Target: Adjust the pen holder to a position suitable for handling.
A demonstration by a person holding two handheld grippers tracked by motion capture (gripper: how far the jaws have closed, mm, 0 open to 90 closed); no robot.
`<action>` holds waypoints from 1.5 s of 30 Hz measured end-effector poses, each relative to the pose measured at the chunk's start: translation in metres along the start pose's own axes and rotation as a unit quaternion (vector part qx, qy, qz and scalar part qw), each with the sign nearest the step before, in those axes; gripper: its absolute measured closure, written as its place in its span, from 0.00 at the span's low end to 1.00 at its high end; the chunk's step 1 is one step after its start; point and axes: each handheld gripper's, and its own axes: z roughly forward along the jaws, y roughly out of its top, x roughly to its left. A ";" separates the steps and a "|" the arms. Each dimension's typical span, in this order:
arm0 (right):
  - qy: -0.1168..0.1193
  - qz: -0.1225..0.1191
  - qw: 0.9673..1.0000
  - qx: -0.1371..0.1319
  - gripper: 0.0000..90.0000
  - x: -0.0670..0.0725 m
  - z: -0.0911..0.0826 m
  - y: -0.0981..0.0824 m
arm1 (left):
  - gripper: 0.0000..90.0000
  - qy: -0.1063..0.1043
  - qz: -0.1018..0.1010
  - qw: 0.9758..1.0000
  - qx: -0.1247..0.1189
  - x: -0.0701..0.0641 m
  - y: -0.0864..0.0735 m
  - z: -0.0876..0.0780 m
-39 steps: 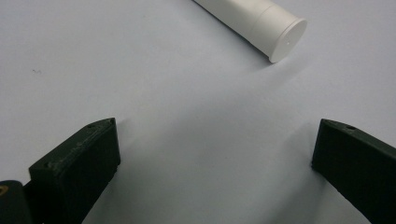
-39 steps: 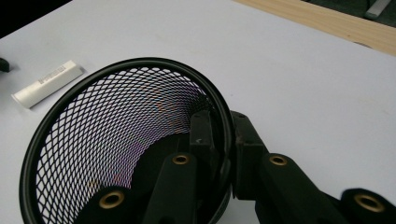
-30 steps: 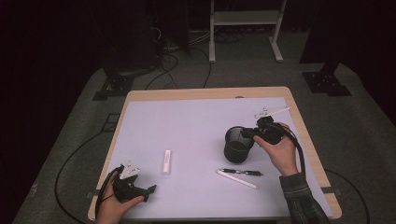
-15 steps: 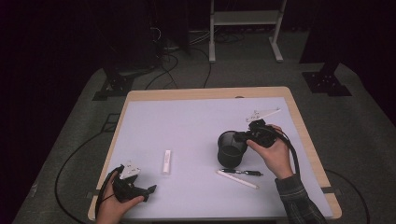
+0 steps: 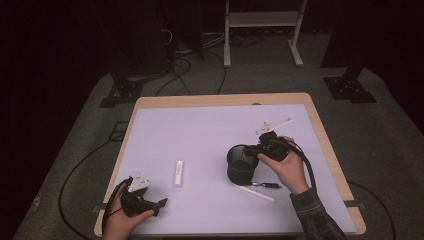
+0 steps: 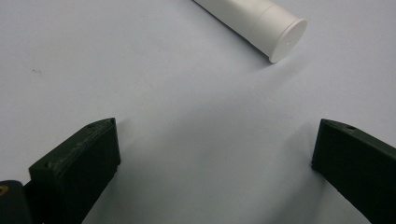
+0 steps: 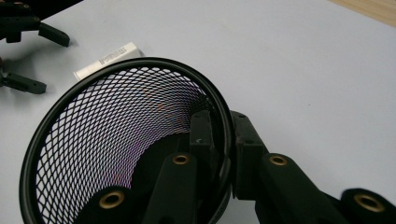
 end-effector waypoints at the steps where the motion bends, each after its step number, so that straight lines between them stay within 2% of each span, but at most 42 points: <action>1: 0.002 -0.001 1.000 0.001 0.90 0.001 0.001 0.000 | 0.00 0.000 0.001 1.000 0.000 0.000 0.000 0.000; 16: 0.024 -0.023 0.999 0.010 0.90 0.019 0.013 0.003 | 0.00 0.000 0.001 1.000 0.000 0.000 0.000 0.000; 22: 0.040 -0.031 0.999 0.015 0.90 0.026 0.018 0.004 | 0.00 0.000 0.001 1.000 0.000 0.000 0.000 0.000; 45: 0.070 -0.057 0.995 0.034 0.90 0.048 0.036 0.005 | 0.00 0.000 0.001 1.000 0.000 0.000 0.000 0.000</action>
